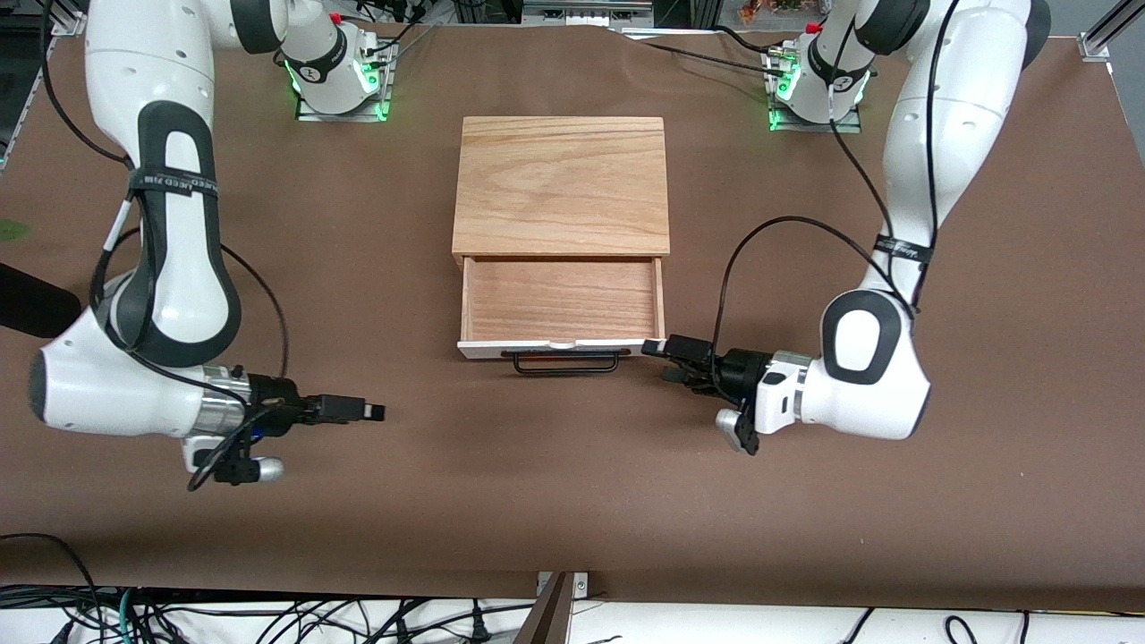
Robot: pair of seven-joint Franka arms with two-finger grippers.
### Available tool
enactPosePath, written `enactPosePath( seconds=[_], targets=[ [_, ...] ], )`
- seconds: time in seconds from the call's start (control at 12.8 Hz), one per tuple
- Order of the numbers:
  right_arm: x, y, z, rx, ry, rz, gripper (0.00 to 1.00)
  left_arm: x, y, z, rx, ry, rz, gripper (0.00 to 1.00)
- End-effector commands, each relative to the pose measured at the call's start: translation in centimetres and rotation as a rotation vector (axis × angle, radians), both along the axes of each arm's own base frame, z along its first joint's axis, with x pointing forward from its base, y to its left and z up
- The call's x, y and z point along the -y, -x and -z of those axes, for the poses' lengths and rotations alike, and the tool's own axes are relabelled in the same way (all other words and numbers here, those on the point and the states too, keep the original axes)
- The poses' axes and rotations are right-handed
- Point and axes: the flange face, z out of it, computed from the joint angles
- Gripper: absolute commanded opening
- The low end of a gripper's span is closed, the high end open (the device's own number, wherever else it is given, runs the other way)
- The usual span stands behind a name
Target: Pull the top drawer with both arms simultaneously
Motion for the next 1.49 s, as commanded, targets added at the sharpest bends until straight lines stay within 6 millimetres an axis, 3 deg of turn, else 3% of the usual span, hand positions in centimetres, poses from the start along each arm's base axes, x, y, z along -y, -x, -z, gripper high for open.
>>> enactPosePath(
  seconds=[0.0,0.16,0.31,0.39,0.47,0.63,0.7,0.78,0.86,1.02,1.25,1.41],
  targets=[
    [2.3,1.5,-6.3,0.075,0.261,-0.063,1.00,-1.3,0.3,-4.1,0.065,-0.127,0.042,1.00],
    [3.2,3.5,-10.2,0.113,0.442,-0.145,1.00,-2.3,1.1,-9.2,0.129,-0.282,0.059,1.00],
    [5.0,6.7,-16.1,0.176,0.608,-0.189,1.00,-3.3,2.7,-13.5,0.118,-0.452,0.086,1.00],
    [5.6,8.3,-18.4,0.193,0.627,-0.189,1.00,-3.9,3.5,-15.3,0.127,-0.530,0.103,1.00],
    [7.5,10.1,-20.1,0.189,0.622,-0.164,1.00,-4.6,4.4,-17.3,0.138,-0.614,0.116,1.00],
    [10.1,13.5,-22.6,0.179,0.607,-0.122,1.00,-5.9,6.2,-21.1,0.129,-0.768,0.087,1.00],
    [11.3,14.8,-23.2,0.151,0.602,-0.103,1.00,-6.6,7.4,-22.9,0.151,-0.822,0.090,1.00],
    [10.9,16.0,-23.6,0.113,0.592,-0.096,1.00,-7.6,9.2,-23.5,0.165,-0.900,0.104,1.00],
    [11.0,17.1,-23.4,0.064,0.584,-0.038,1.00,-8.7,11.0,-25.1,0.195,-0.958,0.083,1.00],
    [10.2,19.0,-21.9,0.015,0.580,0.011,1.00,-12.2,13.1,-26.4,0.227,-1.043,0.026,1.00],
    [10.7,18.8,-21.5,-0.002,0.575,0.030,1.00,-16.0,15.9,-27.8,0.227,-1.104,-0.027,1.00],
    [11.5,18.2,-21.1,-0.016,0.577,0.034,1.00,-15.5,18.3,-28.5,0.248,-1.064,-0.044,1.00]
  ],
)
